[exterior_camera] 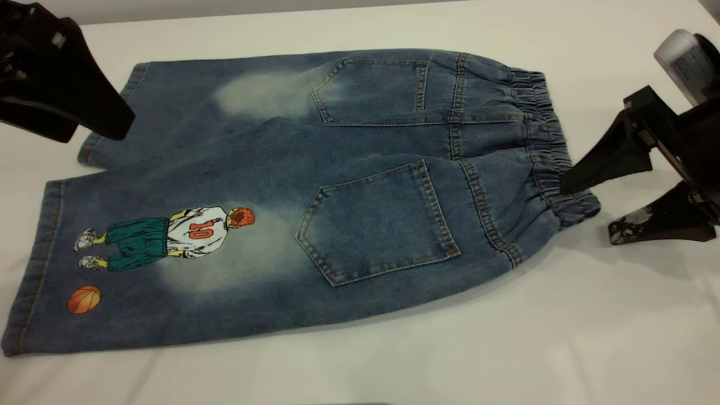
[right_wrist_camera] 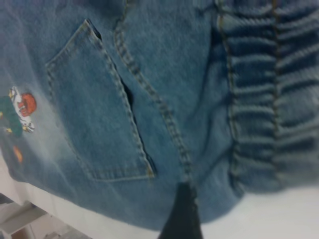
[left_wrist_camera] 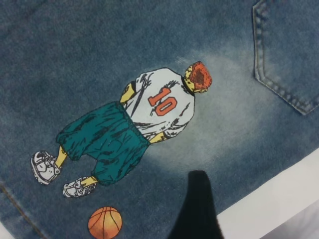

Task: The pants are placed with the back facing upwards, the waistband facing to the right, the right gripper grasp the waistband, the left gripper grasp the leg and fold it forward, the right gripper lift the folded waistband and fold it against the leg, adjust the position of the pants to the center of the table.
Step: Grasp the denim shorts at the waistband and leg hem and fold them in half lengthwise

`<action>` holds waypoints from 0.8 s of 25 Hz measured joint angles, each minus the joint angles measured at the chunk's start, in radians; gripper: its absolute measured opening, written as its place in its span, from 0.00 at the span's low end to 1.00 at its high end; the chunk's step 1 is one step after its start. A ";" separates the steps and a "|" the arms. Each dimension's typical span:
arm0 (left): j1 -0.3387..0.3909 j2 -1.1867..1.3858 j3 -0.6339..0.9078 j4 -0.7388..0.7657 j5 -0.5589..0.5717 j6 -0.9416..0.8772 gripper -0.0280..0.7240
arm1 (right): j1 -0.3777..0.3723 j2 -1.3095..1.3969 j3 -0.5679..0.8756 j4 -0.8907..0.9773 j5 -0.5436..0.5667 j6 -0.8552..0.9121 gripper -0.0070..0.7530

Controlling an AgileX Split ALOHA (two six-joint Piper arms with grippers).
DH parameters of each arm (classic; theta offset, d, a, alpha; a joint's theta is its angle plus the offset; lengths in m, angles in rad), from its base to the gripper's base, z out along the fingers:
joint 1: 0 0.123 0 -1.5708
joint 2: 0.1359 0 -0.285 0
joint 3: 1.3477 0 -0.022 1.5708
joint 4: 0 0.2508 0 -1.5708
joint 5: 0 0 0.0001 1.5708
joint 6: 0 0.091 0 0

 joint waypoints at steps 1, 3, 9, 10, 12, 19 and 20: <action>0.000 0.000 0.000 0.000 0.000 0.000 0.75 | 0.000 0.007 -0.008 0.001 0.006 -0.001 0.74; 0.000 0.000 0.000 0.000 0.000 0.000 0.75 | 0.000 0.028 -0.024 0.005 0.007 -0.001 0.74; 0.000 0.000 0.000 0.000 -0.001 0.000 0.75 | 0.000 0.062 -0.031 0.031 0.012 -0.023 0.74; 0.000 0.000 0.000 0.000 -0.002 0.000 0.75 | 0.000 0.065 -0.031 0.038 0.013 -0.029 0.74; 0.000 0.000 0.000 0.000 -0.004 0.000 0.75 | 0.000 0.075 -0.032 0.056 0.025 -0.045 0.74; 0.000 0.000 0.000 0.000 -0.006 0.002 0.75 | 0.000 0.157 -0.098 0.085 0.122 -0.062 0.74; 0.000 0.000 0.000 0.000 -0.006 0.002 0.75 | 0.000 0.162 -0.105 0.085 0.128 -0.066 0.74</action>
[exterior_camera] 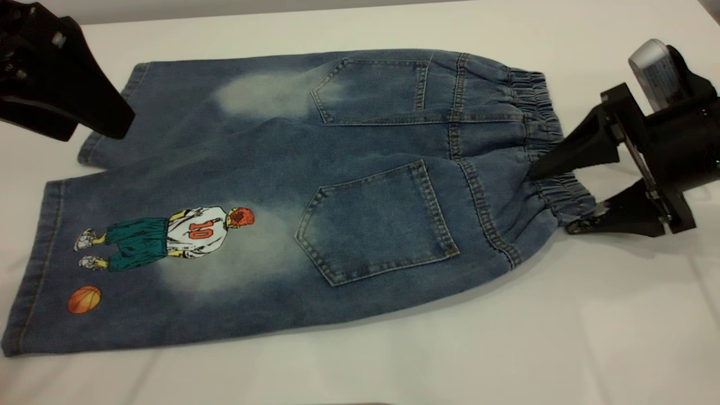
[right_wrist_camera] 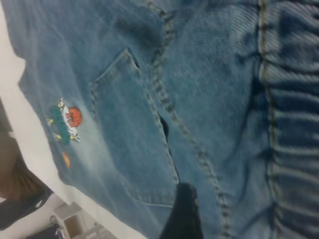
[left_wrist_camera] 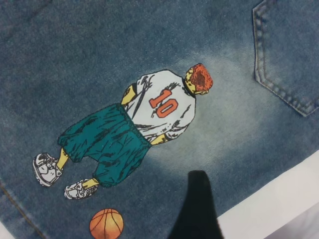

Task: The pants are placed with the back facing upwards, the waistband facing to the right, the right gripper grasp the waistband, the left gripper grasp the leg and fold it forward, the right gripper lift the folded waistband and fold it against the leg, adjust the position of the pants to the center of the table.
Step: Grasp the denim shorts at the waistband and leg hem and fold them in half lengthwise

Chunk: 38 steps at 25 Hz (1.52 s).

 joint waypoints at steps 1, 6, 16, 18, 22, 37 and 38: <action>0.000 0.000 0.000 0.000 0.000 0.000 0.75 | 0.000 0.003 -0.004 0.001 0.001 -0.005 0.73; 0.000 0.000 0.000 0.001 0.000 0.000 0.75 | 0.000 0.006 -0.007 0.002 -0.004 -0.012 0.64; 0.000 0.000 0.000 0.190 0.015 -0.111 0.75 | 0.000 0.017 -0.007 0.000 -0.038 -0.022 0.07; 0.000 0.000 0.000 0.285 0.047 -0.177 0.75 | 0.000 0.017 -0.007 0.000 -0.035 -0.030 0.06; 0.000 0.000 0.024 0.479 0.116 -0.263 0.75 | 0.000 0.017 -0.007 0.001 -0.011 -0.037 0.06; 0.000 0.066 0.308 0.908 -0.213 -0.539 0.75 | 0.000 0.017 -0.007 0.031 0.037 -0.044 0.06; 0.000 0.090 0.309 0.945 -0.237 -0.544 0.75 | 0.000 0.017 -0.007 0.034 0.037 -0.044 0.06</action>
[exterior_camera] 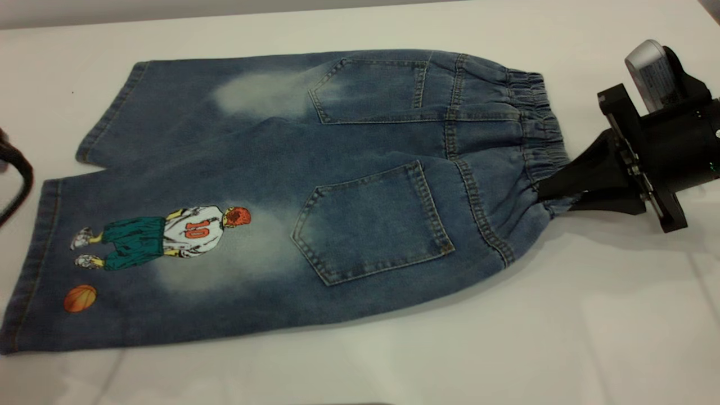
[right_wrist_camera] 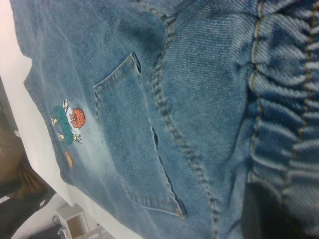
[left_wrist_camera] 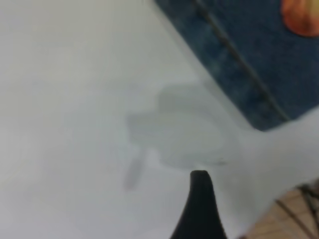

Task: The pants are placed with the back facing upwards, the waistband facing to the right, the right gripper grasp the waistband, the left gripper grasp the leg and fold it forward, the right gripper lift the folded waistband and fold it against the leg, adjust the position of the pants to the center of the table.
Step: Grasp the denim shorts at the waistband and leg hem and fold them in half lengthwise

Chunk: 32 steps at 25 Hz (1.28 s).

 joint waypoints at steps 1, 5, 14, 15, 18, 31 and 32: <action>0.000 0.025 0.000 0.024 -0.023 -0.005 0.74 | 0.000 0.000 0.000 0.001 0.000 -0.002 0.06; 0.000 0.124 0.001 0.042 -0.099 -0.009 0.73 | 0.000 0.000 0.000 0.001 0.000 -0.003 0.06; 0.000 0.246 0.000 0.043 -0.226 -0.013 0.70 | 0.000 0.000 0.000 0.002 0.000 -0.007 0.06; 0.000 0.259 -0.003 0.044 -0.234 -0.013 0.70 | 0.000 0.000 0.000 0.002 0.000 -0.007 0.06; 0.000 0.289 -0.020 0.046 -0.245 -0.018 0.70 | 0.000 0.000 0.000 0.002 0.000 -0.007 0.07; 0.000 0.320 -0.053 0.047 -0.257 -0.076 0.25 | 0.000 0.000 0.000 0.003 0.011 -0.009 0.08; 0.000 0.321 -0.054 0.049 -0.264 -0.078 0.18 | 0.000 0.000 0.000 0.003 0.015 -0.009 0.08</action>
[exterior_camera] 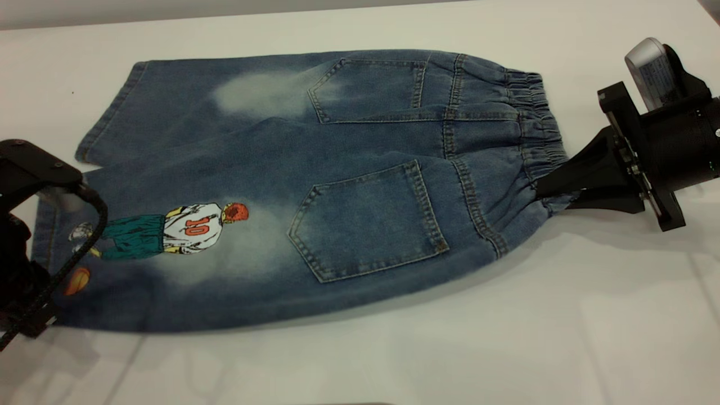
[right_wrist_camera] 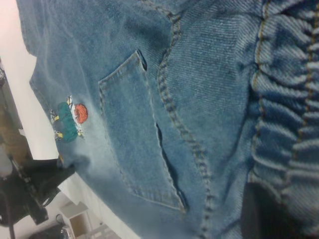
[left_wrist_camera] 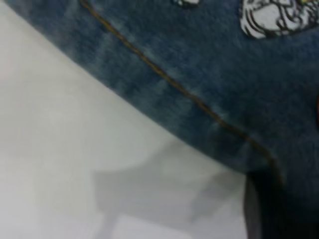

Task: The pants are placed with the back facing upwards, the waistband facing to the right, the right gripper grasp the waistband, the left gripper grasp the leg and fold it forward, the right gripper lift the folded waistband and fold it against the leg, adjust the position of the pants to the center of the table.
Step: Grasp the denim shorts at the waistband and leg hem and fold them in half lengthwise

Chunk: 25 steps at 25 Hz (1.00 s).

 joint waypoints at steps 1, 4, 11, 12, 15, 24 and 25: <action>0.000 0.000 0.000 0.001 -0.001 0.000 0.13 | 0.000 0.000 0.000 0.000 0.006 0.000 0.08; 0.000 -0.006 0.000 0.005 -0.002 -0.001 0.11 | 0.000 -0.001 0.000 -0.007 0.042 0.000 0.08; -0.069 -0.148 0.001 0.005 0.048 -0.005 0.11 | 0.000 -0.087 0.013 -0.067 0.110 0.019 0.07; -0.083 -0.181 0.001 0.004 0.070 -0.008 0.11 | 0.000 -0.105 0.027 -0.071 0.112 0.027 0.07; -0.106 -0.275 0.002 -0.018 0.137 -0.032 0.11 | 0.000 -0.170 0.088 -0.090 0.096 0.042 0.06; -0.109 -0.624 -0.007 -0.080 0.325 -0.060 0.11 | 0.000 -0.418 0.246 -0.156 0.059 0.140 0.06; -0.109 -0.643 -0.028 -0.080 0.330 -0.068 0.11 | 0.000 -0.430 0.246 -0.152 0.050 0.164 0.06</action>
